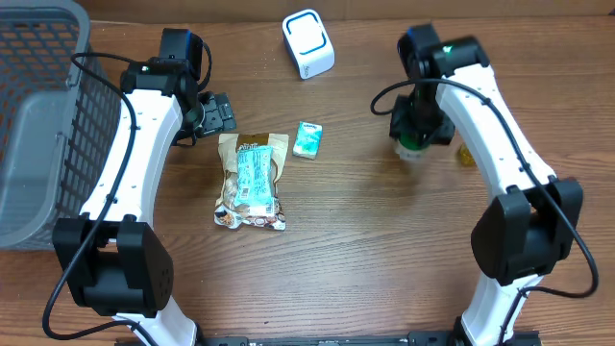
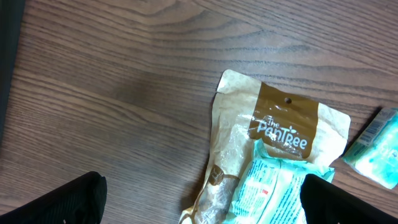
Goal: Scan the item barcode
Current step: 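Carry the green jar right and lower it onto the table, then release the jar and move the right gripper over the Kleenex pack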
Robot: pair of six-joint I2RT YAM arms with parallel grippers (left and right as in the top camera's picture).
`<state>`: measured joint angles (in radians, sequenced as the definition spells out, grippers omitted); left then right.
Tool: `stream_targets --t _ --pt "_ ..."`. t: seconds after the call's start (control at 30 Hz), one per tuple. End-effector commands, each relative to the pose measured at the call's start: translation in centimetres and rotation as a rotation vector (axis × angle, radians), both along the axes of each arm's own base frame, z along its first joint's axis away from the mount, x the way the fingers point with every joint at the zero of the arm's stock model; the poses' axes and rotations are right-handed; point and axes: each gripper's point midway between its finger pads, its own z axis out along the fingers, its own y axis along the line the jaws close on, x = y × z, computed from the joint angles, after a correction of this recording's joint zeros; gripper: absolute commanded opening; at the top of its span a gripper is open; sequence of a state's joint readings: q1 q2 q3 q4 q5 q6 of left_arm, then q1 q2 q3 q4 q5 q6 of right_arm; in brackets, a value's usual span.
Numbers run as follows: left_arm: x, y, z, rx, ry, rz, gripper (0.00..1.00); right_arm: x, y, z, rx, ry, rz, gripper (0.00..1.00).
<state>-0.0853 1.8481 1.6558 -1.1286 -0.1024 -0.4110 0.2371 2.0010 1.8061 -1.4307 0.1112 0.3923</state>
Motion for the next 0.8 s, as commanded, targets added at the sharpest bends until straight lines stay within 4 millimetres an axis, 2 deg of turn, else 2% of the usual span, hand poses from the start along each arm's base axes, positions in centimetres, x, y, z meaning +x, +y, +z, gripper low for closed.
stream_targets --t 0.0,0.17,0.27,0.43,0.5,0.57,0.77 --pt "0.3 -0.2 1.0 0.01 -0.03 -0.02 1.0 -1.0 -1.5 -2.2 -0.016 0.049 -0.061 0.12" --pt "0.3 -0.2 1.0 0.01 -0.03 -0.02 1.0 -1.6 -3.3 -4.3 -0.022 0.078 -0.106 0.12" --pt "0.3 -0.2 1.0 0.01 -0.03 -0.02 1.0 -1.6 -3.8 -4.8 -0.021 0.076 -0.121 0.13" --pt "0.3 -0.2 1.0 0.01 -0.03 -0.02 1.0 -1.8 -3.9 -5.2 -0.022 0.082 -0.119 0.2" --pt "0.3 -0.2 1.0 0.01 -0.03 -0.02 1.0 -1.9 -4.0 -5.2 -0.022 0.085 -0.12 0.27" --pt "0.3 -0.2 1.0 0.01 -0.03 -0.02 1.0 -2.0 -4.0 -5.3 -0.023 0.091 -0.12 0.43" --pt "0.3 -0.2 1.0 0.01 -0.03 -0.02 1.0 -2.3 -4.0 -5.6 -0.025 0.099 -0.119 0.57"
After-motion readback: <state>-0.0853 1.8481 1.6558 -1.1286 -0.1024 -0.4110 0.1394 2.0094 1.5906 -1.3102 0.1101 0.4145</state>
